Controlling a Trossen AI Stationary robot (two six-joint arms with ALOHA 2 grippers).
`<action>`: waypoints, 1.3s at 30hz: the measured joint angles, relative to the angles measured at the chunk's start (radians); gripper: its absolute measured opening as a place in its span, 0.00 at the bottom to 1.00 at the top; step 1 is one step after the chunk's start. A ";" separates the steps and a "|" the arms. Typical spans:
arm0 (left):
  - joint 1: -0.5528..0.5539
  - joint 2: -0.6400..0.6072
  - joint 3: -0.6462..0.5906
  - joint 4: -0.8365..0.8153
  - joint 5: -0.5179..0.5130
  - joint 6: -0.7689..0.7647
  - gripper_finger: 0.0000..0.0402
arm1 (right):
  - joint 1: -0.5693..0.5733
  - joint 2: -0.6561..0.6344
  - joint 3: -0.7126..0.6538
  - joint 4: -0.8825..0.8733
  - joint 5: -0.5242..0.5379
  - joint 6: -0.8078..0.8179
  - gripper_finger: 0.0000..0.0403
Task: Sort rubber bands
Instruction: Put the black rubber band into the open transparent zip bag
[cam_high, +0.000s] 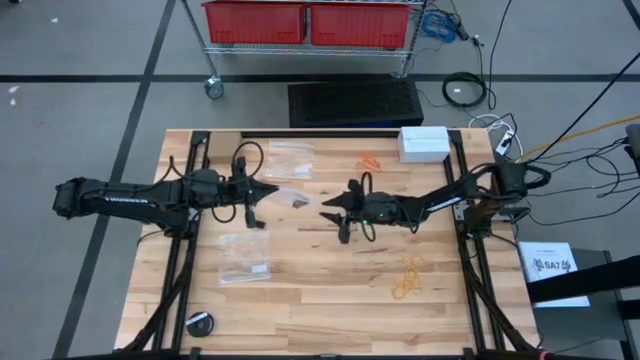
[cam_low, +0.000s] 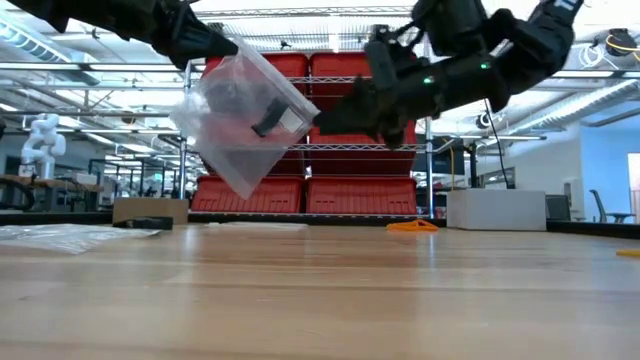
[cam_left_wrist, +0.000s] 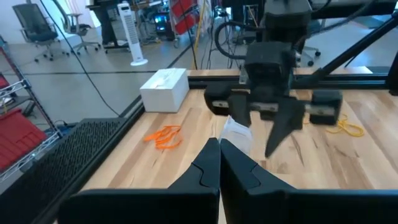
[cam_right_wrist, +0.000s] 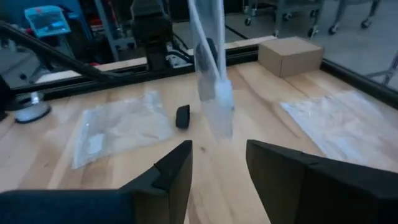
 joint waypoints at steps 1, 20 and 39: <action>0.000 0.000 0.000 -0.005 0.000 0.000 0.00 | 0.000 0.013 0.016 0.000 0.012 -0.013 0.36; 0.000 0.050 0.000 -0.001 0.043 0.000 0.00 | -0.001 -0.014 0.090 -0.108 0.019 -0.059 0.00; 0.001 0.258 0.000 0.245 0.164 0.000 0.00 | 0.003 -0.150 0.090 -0.330 0.013 -0.049 0.00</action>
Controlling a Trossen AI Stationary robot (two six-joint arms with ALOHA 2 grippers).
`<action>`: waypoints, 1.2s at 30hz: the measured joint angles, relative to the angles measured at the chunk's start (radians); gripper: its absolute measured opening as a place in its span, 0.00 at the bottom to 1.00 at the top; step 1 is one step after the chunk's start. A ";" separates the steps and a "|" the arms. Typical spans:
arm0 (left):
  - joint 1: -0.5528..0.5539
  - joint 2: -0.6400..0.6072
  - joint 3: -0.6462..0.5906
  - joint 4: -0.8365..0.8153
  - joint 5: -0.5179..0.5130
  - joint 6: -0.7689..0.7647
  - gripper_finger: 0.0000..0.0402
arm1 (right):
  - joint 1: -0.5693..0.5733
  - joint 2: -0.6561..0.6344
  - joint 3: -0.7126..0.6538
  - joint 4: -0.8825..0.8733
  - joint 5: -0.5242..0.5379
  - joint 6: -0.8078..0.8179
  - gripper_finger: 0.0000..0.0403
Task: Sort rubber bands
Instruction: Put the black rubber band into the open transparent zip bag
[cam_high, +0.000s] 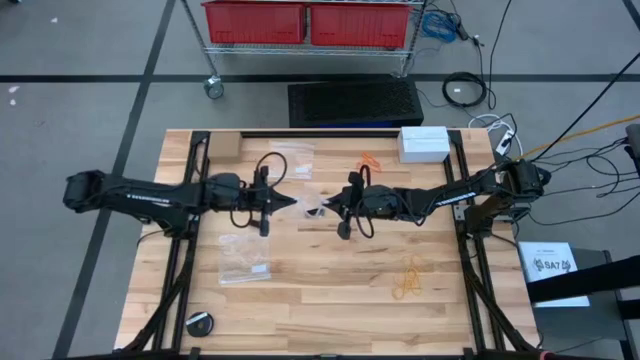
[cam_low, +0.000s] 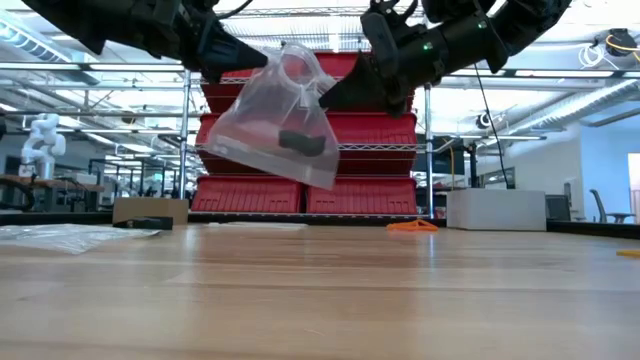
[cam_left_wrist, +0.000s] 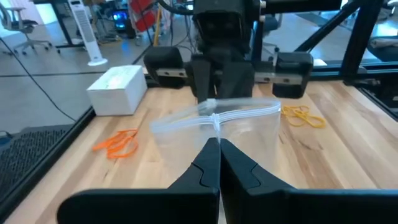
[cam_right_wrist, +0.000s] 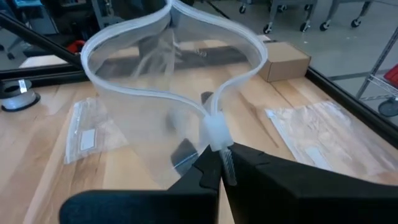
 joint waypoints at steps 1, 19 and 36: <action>0.003 0.002 0.000 0.006 0.000 0.000 0.00 | 0.000 0.000 0.000 -0.002 -0.001 0.003 0.00; 0.016 -0.061 0.000 -0.036 -0.023 0.049 0.00 | 0.000 -0.142 0.000 -0.247 0.060 0.025 0.25; 0.116 -0.371 -0.029 -0.230 -0.186 0.104 0.00 | 0.057 0.009 0.000 0.001 -0.054 0.052 0.41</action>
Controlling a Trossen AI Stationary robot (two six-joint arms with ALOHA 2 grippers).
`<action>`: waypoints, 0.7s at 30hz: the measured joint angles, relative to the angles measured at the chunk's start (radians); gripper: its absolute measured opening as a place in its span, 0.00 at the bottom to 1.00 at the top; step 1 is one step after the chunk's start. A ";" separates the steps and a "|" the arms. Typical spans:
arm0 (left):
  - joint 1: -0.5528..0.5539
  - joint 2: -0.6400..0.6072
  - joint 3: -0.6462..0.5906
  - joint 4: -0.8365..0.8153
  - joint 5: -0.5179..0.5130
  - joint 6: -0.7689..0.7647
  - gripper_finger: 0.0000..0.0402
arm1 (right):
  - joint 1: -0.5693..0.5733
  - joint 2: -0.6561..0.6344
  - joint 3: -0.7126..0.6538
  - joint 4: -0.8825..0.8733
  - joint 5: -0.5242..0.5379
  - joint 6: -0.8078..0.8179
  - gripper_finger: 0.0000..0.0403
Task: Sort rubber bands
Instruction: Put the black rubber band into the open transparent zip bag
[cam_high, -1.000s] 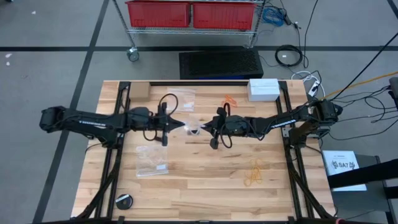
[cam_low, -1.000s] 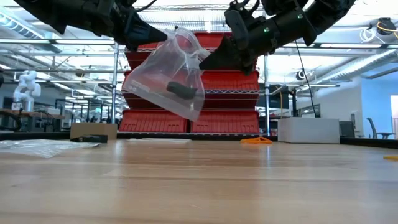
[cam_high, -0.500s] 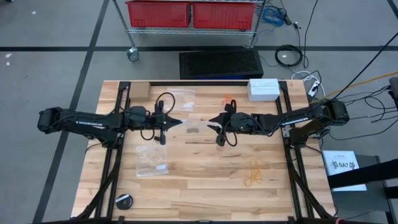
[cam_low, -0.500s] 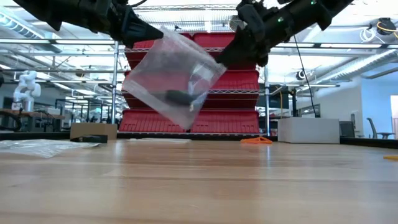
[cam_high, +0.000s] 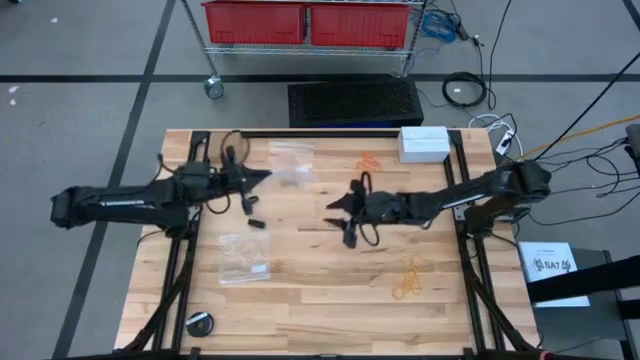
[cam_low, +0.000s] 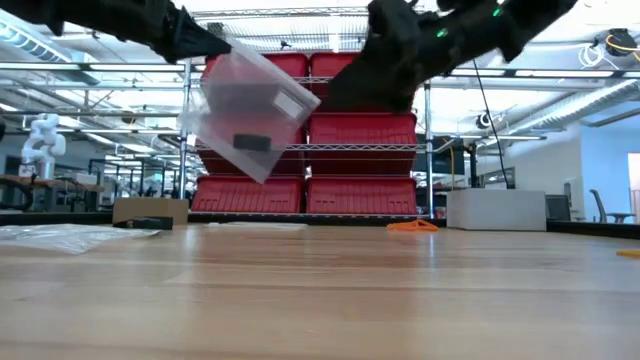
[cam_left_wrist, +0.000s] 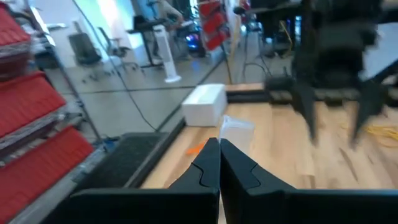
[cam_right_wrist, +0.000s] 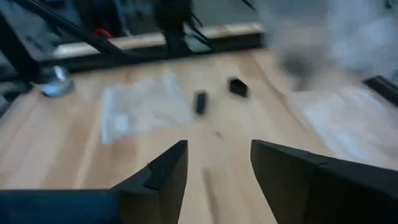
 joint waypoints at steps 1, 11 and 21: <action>0.003 -0.023 0.000 -0.015 -0.009 0.001 0.00 | 0.004 0.044 0.000 0.073 -0.016 0.002 0.41; 0.013 -0.210 0.000 -0.179 -0.064 -0.009 0.00 | 0.001 0.480 0.388 0.036 -0.023 -0.006 0.51; 0.012 -0.281 -0.014 -0.223 -0.066 -0.026 0.00 | -0.028 0.754 0.801 -0.173 0.017 -0.039 0.66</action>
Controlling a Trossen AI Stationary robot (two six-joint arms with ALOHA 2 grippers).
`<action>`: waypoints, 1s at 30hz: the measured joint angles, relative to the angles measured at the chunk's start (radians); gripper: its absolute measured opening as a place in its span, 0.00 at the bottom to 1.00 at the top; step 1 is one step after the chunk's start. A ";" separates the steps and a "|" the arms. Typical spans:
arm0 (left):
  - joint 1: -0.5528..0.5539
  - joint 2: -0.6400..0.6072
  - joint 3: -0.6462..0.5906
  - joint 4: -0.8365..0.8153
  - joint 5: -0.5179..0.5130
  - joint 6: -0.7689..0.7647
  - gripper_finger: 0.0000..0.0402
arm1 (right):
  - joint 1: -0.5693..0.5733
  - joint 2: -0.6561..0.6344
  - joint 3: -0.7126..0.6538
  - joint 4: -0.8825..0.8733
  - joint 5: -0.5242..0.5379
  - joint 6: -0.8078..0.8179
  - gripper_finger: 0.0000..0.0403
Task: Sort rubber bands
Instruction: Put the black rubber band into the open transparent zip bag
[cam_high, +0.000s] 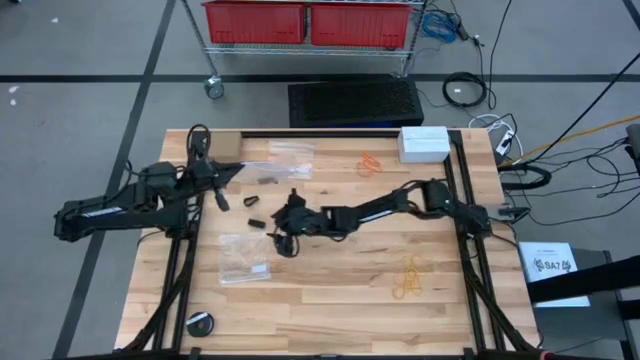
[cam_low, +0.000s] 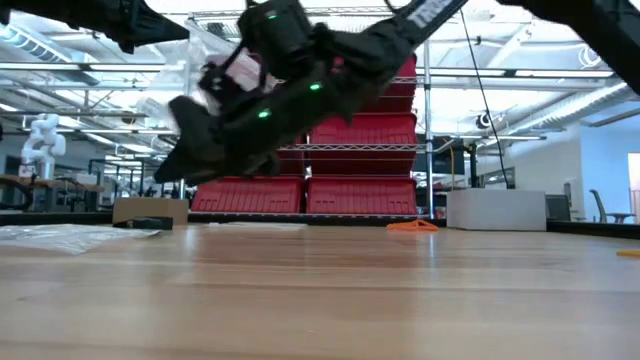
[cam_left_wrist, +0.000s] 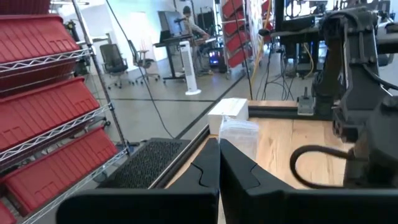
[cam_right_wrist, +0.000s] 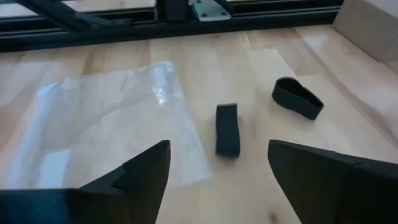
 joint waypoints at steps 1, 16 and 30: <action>0.000 0.000 0.000 0.000 0.000 0.000 0.00 | -0.004 0.017 0.027 -0.007 0.000 -0.001 0.66; 0.000 0.001 -0.001 0.010 0.001 -0.001 0.00 | -0.036 0.250 0.329 -0.183 -0.016 0.032 0.60; 0.000 0.001 -0.001 0.000 0.002 -0.001 0.00 | -0.021 0.216 0.361 -0.259 -0.012 0.025 0.03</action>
